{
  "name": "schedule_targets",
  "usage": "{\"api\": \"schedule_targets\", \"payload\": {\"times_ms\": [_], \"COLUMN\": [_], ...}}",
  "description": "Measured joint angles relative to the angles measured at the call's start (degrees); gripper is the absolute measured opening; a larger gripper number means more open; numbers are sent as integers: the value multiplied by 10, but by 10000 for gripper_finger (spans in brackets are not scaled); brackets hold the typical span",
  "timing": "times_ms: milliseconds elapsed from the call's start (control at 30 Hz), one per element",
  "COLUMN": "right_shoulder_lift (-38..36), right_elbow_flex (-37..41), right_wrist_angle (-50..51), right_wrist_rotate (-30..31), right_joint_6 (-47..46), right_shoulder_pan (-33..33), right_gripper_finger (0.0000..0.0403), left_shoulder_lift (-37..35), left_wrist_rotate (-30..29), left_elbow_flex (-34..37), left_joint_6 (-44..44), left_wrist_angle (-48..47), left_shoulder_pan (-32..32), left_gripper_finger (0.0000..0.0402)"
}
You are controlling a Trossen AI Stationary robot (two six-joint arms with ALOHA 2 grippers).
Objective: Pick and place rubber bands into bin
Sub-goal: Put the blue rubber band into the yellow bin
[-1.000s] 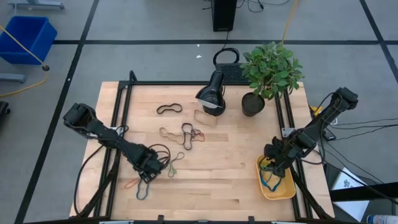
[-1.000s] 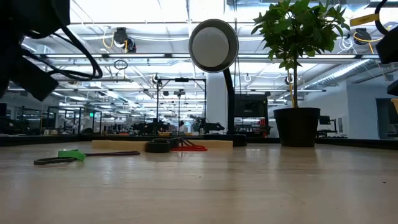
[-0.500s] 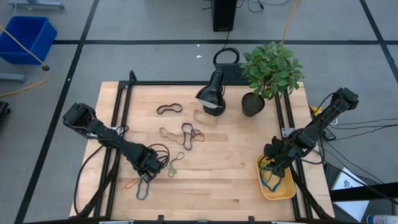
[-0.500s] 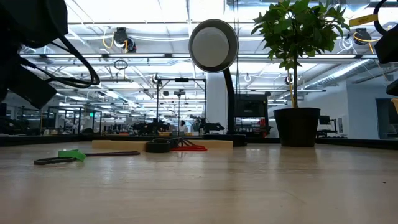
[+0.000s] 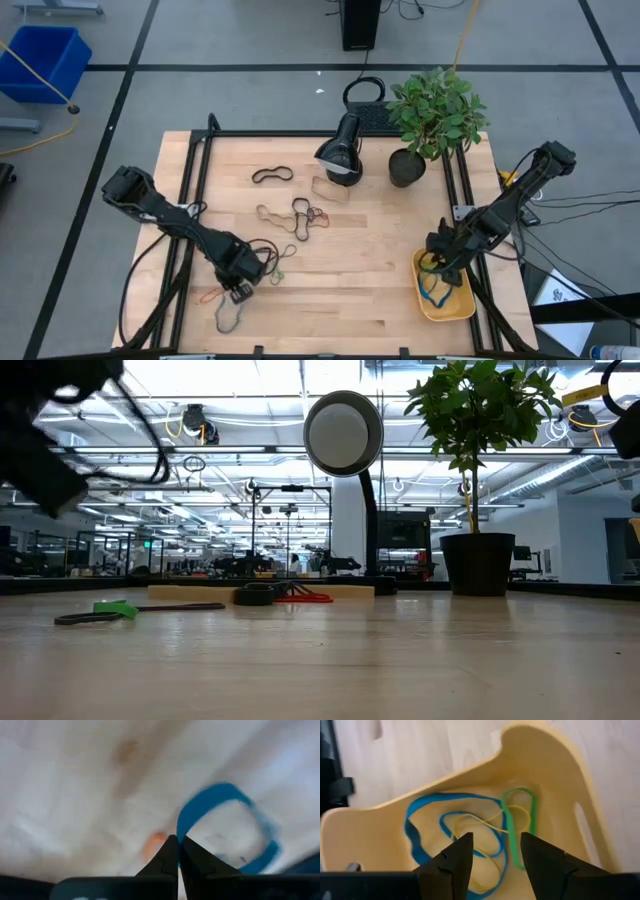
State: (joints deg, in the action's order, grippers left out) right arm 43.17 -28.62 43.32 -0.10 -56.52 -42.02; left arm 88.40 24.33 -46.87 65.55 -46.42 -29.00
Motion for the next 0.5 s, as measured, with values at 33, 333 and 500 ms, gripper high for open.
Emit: {"api": "schedule_targets", "payload": {"times_ms": [33, 333, 500], "right_shoulder_lift": [-4, -59, -81], "right_elbow_flex": [0, 0, 0], "right_wrist_angle": [-2, -59, -146], "right_wrist_rotate": [0, 2, 34], "right_joint_6": [0, 14, 66], "right_shoulder_pan": [0, 0, 0], "right_gripper_finger": [161, 158, 162], "left_shoulder_lift": [0, 0, 0], "left_wrist_rotate": [1, -43, -108], "left_elbow_flex": [-11, -103, -146], "left_joint_6": [-4, -39, -67], "left_wrist_angle": [2, 0, 3], "left_shoulder_pan": [0, 4, 16], "left_gripper_finger": [5, 5, 5]}}
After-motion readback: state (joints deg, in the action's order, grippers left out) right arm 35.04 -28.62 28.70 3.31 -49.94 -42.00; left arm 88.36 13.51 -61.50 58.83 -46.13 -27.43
